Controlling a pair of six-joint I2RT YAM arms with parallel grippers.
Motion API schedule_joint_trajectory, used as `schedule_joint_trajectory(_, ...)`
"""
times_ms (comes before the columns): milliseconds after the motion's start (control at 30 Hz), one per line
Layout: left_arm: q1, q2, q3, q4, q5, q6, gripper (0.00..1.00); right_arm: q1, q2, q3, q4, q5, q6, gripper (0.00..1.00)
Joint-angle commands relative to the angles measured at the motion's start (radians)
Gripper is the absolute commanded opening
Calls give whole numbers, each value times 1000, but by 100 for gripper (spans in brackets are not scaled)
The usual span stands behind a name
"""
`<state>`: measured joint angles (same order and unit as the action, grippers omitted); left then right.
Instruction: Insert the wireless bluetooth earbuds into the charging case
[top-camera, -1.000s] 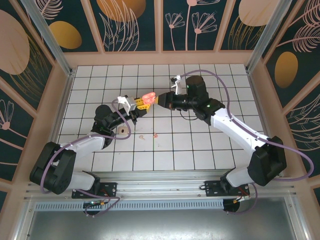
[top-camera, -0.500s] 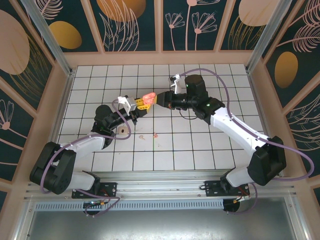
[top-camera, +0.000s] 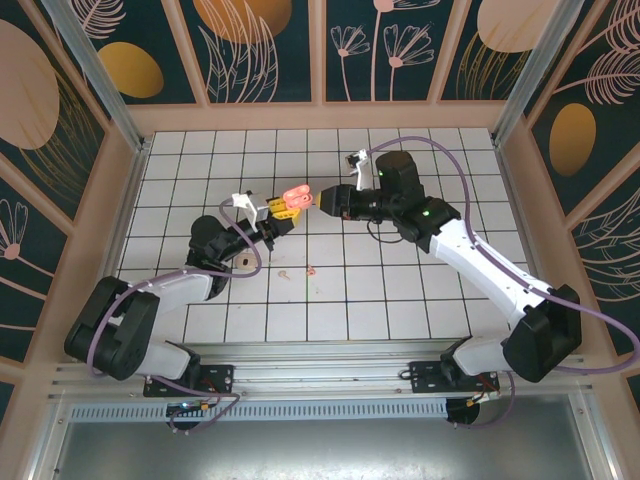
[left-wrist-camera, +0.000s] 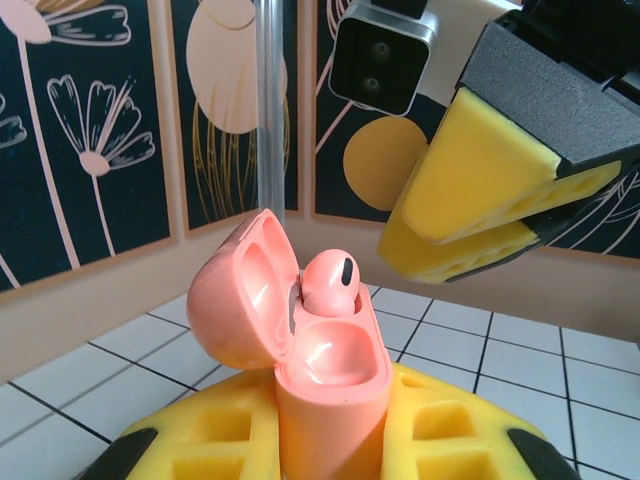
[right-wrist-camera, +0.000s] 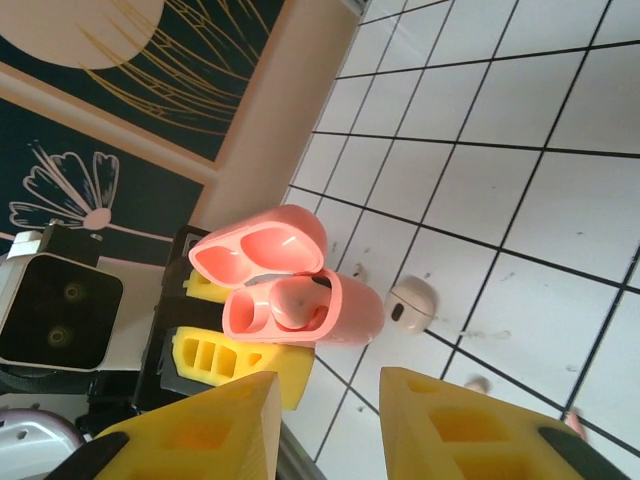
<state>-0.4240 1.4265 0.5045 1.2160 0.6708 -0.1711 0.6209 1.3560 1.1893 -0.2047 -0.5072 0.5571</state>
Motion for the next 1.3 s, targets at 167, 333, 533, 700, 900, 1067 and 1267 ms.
schedule_joint_trajectory(167, -2, 27, -21, 38, -57, -92, 1, 18, -9, 42, -88, 99, -58, 32)
schedule_joint_trajectory(333, 15, 56, -64, 34, -108, -162, 0, 49, 64, 95, -249, 198, -34, 33)
schedule_joint_trajectory(533, 74, 49, -163, 74, -212, -281, 0, 110, 180, 145, -376, 271, 30, 37)
schedule_joint_trajectory(700, 114, 3, -229, 54, -295, -324, 0, 165, 292, 201, -486, 289, 23, 42)
schedule_joint_trajectory(900, 124, -68, -266, -15, -362, -316, 0, 192, 418, 253, -522, 278, 6, 44)
schedule_joint_trajectory(1067, 125, -90, -275, -34, -379, -315, 1, 198, 512, 280, -500, 251, -40, 44)
schedule_joint_trajectory(1267, 125, -95, -288, -29, -388, -334, 1, 203, 573, 278, -409, 157, -62, 38)
